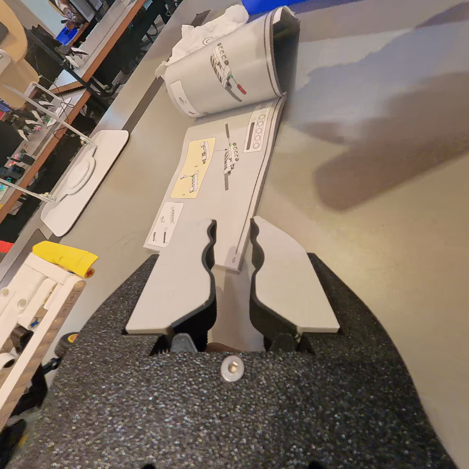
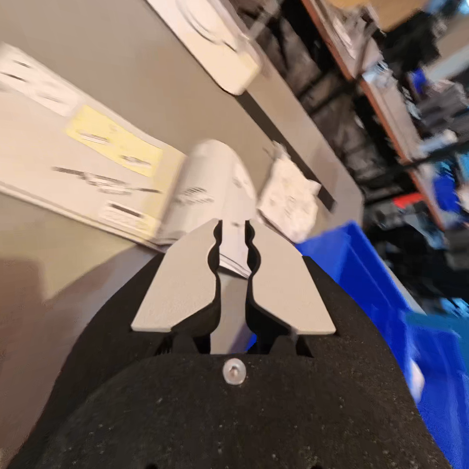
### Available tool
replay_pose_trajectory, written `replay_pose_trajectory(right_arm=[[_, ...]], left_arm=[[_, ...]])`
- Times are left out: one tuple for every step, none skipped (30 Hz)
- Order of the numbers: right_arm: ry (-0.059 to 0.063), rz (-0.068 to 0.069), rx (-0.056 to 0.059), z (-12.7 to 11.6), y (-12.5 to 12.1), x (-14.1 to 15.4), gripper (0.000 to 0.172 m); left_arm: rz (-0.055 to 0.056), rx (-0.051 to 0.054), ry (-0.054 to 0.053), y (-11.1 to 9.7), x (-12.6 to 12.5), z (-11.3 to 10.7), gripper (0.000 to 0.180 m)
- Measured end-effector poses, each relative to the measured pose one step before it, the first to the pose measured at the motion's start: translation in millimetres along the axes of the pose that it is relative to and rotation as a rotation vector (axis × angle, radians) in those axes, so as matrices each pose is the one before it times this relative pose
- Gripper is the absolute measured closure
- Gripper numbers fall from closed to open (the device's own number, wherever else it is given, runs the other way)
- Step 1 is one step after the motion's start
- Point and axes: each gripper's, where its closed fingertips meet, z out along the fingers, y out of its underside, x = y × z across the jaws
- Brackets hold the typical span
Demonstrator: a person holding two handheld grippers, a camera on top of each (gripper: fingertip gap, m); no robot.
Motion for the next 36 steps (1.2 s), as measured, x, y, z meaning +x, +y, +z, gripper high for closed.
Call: replay_pose_trajectory(right_arm=[[-0.0638,0.0069,0.0217,4.60,-3.38,-15.11,0.155],[-0.0449,0.0016,0.0129,6.21,-1.19,-11.00,0.154],[-0.0222,-0.0041,0.0074,6.82,0.63,-6.27,0.154],[-0.0026,-0.0020,-0.0083,7.25,3.82,-1.86,0.154],[0.0109,0.0012,-0.0265,6.89,7.13,1.44,0.154],[0.0228,0.0007,-0.0349,5.95,8.93,4.06,0.154],[0.0294,-0.0003,-0.0317,4.44,8.66,5.29,0.154],[0.0247,0.0049,-0.0225,2.70,7.16,4.81,0.154],[0.0157,0.0125,-0.0181,1.34,5.83,4.04,0.154],[0.0055,0.0128,-0.0147,0.63,4.72,2.69,0.154],[0.0015,0.0123,-0.0069,0.02,2.91,2.25,0.154],[0.0032,0.0112,-0.0004,-0.99,1.38,2.33,0.154],[0.0059,0.0051,0.0054,-1.88,-0.12,2.27,0.154],[0.0077,0.0002,0.0104,-2.80,-1.22,2.17,0.154],[0.0075,-0.0011,0.0132,-3.38,-2.14,1.91,0.154],[0.0050,-0.0045,0.0172,-3.81,-3.00,1.07,0.154],[-0.0002,-0.0117,0.0263,-4.20,-4.71,-0.33,0.154],[-0.0066,-0.0187,0.0348,-4.43,-6.53,-2.17,0.154],[-0.0142,-0.0255,0.0378,-3.82,-7.57,-4.25,0.154],[-0.0216,-0.0338,0.0383,-2.99,-8.36,-6.24,0.154],[-0.0208,-0.0350,0.0328,-1.71,-8.14,-6.93,0.153],[-0.0190,-0.0294,0.0232,-0.23,-7.31,-6.74,0.153],[-0.0232,-0.0254,0.0188,1.16,-7.24,-7.09,0.153],[-0.0266,-0.0208,0.0178,2.07,-7.42,-7.02,0.152],[-0.0318,-0.0192,0.0194,2.75,-7.92,-7.40,0.151],[-0.0390,-0.0179,0.0223,3.49,-8.10,-7.87,0.149],[-0.0481,-0.0158,0.0212,4.28,-7.35,-8.97,0.148],[-0.0600,-0.0210,0.0178,5.20,-5.98,-10.86,0.146],[-0.0662,-0.0311,0.0087,5.78,-3.47,-12.23,0.142],[-0.0598,-0.0417,-0.0059,6.18,-0.36,-11.71,0.141],[-0.0449,-0.0535,-0.0150,6.08,1.79,-10.01,0.137],[-0.0307,-0.0601,-0.0169,5.47,2.78,-8.11,0.132],[-0.0213,-0.0548,-0.0145,4.92,2.89,-6.48,0.130],[-0.0164,-0.0374,-0.0093,4.35,2.22,-5.06,0.127],[-0.0200,-0.0187,-0.0019,3.50,1.15,-4.58,0.123],[-0.0196,-0.0053,0.0121,2.52,-0.79,-3.56,0.126]], left_arm=[[-0.0166,0.0080,0.0085,-1.39,1.02,-0.04,0.154],[-0.0165,0.0107,0.0045,-1.64,0.12,-0.12,0.154],[-0.0170,0.0107,0.0022,-1.61,-0.34,-0.27,0.153],[-0.0178,0.0126,0.0007,-1.86,-0.73,-0.40,0.151],[-0.0178,0.0164,-0.0021,-2.22,-1.39,-0.66,0.149],[-0.0168,0.0139,-0.0058,-1.56,-2.15,-0.70,0.146],[-0.0151,0.0073,-0.0067,-0.46,-2.61,-0.40,0.143],[-0.0167,0.0050,-0.0097,0.19,-3.21,-0.37,0.139],[-0.0172,0.0004,-0.0078,0.78,-3.19,-0.10,0.136],[-0.0164,0.0018,-0.0081,0.35,-3.16,0.08,0.132],[-0.0137,0.0056,-0.0073,-0.31,-2.97,0.12,0.130],[-0.0101,0.0061,-0.0041,-0.56,-2.18,0.25,0.128],[-0.0067,0.0021,-0.0019,-0.09,-1.36,0.44,0.127],[-0.0025,-0.0025,-0.0016,0.55,-0.90,0.49,0.125],[0.0021,-0.0056,-0.0025,1.21,-0.72,0.48,0.125],[0.0063,-0.0088,-0.0023,1.78,-0.56,0.35,0.125],[0.0078,-0.0114,0.0000,2.09,-0.36,0.17,0.125],[0.0053,-0.0093,0.0018,1.88,-0.31,-0.23,0.125],[0.0007,-0.0062,0.0010,1.15,-0.78,-0.50,0.125],[-0.0028,-0.0019,0.0017,0.30,-1.05,-0.57,0.125],[-0.0050,0.0014,0.0014,-0.17,-1.30,-0.69,0.125],[-0.0065,0.0035,-0.0012,-0.61,-1.75,-0.53,0.125],[-0.0067,0.0049,-0.0005,-0.73,-1.61,-0.38,0.125],[-0.0079,0.0054,0.0006,-0.64,-1.33,-0.26,0.125],[-0.0105,0.0059,0.0025,-0.55,-0.84,-0.15,0.125],[-0.0125,0.0042,0.0076,-0.39,0.33,-0.25,0.125],[-0.0131,0.0050,0.0097,-0.51,0.82,-0.31,0.126],[-0.0103,0.0093,0.0104,-0.90,1.25,-0.51,0.126],[-0.0069,0.0145,0.0054,-1.71,0.76,-0.85,0.127],[-0.0032,0.0160,0.0017,-1.88,0.31,-1.04,0.128],[-0.0020,0.0176,-0.0011,-2.17,-0.28,-0.99,0.130],[-0.0037,0.0197,-0.0046,-2.58,-0.85,-1.03,0.130],[-0.0069,0.0244,0.0050,-3.54,0.23,-1.14,0.131],[-0.0118,0.0330,0.0099,-4.88,0.89,-0.93,0.131],[-0.0170,0.0439,0.0079,-6.39,0.39,-0.67,0.131],[-0.0181,0.0561,0.0186,-8.39,2.11,-0.55,0.131]])
